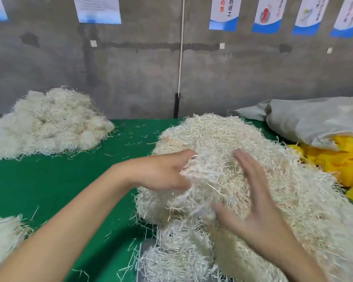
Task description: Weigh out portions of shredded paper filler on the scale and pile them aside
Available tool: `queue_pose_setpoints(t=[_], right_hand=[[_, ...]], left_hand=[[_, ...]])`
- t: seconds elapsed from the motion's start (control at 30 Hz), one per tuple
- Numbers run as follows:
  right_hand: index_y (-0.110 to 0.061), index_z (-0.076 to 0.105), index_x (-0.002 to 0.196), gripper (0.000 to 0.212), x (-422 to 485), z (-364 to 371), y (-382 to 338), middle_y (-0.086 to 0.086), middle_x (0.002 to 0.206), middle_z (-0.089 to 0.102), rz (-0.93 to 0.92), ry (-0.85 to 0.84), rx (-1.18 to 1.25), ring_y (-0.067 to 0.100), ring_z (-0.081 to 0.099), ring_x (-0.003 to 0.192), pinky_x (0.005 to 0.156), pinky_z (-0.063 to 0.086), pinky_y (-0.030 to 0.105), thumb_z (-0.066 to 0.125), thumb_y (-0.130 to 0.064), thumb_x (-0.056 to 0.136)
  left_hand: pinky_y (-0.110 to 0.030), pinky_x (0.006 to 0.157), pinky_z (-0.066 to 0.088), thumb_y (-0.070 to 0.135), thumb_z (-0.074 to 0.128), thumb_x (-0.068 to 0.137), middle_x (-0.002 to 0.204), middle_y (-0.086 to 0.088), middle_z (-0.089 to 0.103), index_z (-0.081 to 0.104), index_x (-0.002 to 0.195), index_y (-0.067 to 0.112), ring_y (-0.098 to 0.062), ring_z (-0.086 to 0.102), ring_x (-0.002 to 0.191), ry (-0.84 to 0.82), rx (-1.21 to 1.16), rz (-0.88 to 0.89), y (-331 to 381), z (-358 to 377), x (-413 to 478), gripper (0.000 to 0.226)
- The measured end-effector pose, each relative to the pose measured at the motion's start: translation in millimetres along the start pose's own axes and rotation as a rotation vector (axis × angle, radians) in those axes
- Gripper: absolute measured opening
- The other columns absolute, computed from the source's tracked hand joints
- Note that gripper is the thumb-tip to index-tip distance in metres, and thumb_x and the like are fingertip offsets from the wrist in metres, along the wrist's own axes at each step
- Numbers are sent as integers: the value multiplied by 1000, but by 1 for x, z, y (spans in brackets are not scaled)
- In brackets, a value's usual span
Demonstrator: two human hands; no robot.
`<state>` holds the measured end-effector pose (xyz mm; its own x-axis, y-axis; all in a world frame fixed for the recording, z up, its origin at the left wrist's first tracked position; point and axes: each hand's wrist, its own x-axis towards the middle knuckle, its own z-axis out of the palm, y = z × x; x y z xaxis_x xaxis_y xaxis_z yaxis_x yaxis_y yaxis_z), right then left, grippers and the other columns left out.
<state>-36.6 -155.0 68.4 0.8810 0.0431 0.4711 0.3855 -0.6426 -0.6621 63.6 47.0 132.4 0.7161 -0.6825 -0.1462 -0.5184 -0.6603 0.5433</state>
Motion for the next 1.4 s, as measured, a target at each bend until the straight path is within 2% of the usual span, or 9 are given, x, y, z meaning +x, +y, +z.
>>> queue_pose_setpoints(t=[0.1,0.17,0.3,0.53,0.63,0.77,0.93,1.2,1.4], right_hand=[[-73,-9,136,100,3,31,-4,-45,151,-3,-26,-180,-171,-30,20,127,113,25,19,69,-64,76],[-77,19,126,80,8,39,-1,-40,136,38,-23,-91,-69,-28,50,84,77,40,-4,72,-35,85],[-60,68,89,70,1,41,18,-2,64,70,197,147,227,14,50,40,37,40,23,61,10,83],[-20,75,93,23,2,53,19,0,50,60,297,168,404,12,41,42,41,35,23,64,-3,83],[-31,76,80,32,0,57,8,-3,65,70,270,74,484,13,51,50,45,40,24,66,-1,82],[-31,77,93,21,-6,58,18,-14,77,73,263,-80,283,8,62,62,56,46,17,72,-12,85],[-31,69,114,24,-23,76,46,-27,118,52,128,-402,-310,-4,54,105,95,39,12,62,-40,93],[-18,61,105,22,-55,112,46,-5,74,55,284,-425,-181,4,44,60,64,43,28,52,-31,89],[-50,59,105,38,-43,96,34,-31,103,61,285,-435,-7,-13,57,87,79,46,13,51,-73,76]], left_hand=[[-31,58,43,15,65,92,74,13,57,60,102,21,-9,50,63,48,-106,107,14,12,-6,13],[-38,60,47,12,67,91,77,1,63,63,100,16,-12,53,64,82,-189,109,12,21,-13,10],[-36,99,51,29,74,87,121,13,66,61,121,35,-2,62,111,186,-469,96,-4,30,-43,37],[-26,108,32,82,66,63,141,45,32,26,132,74,20,32,129,461,-160,44,-12,32,-56,80],[-32,111,40,57,68,83,133,44,42,37,126,70,17,44,121,274,-187,57,-23,52,-40,55],[-44,67,56,27,58,98,97,9,70,64,107,40,-12,63,70,278,-193,15,-53,73,-33,17],[-38,115,34,32,47,98,146,15,42,48,135,33,-4,43,129,86,51,-167,-72,121,-22,38],[-47,123,4,70,66,59,158,22,-4,-13,152,35,-13,-6,148,-187,79,-356,-84,165,-34,126],[-20,79,33,47,44,78,90,22,53,47,94,51,3,40,90,41,129,-133,-79,153,-40,17]])
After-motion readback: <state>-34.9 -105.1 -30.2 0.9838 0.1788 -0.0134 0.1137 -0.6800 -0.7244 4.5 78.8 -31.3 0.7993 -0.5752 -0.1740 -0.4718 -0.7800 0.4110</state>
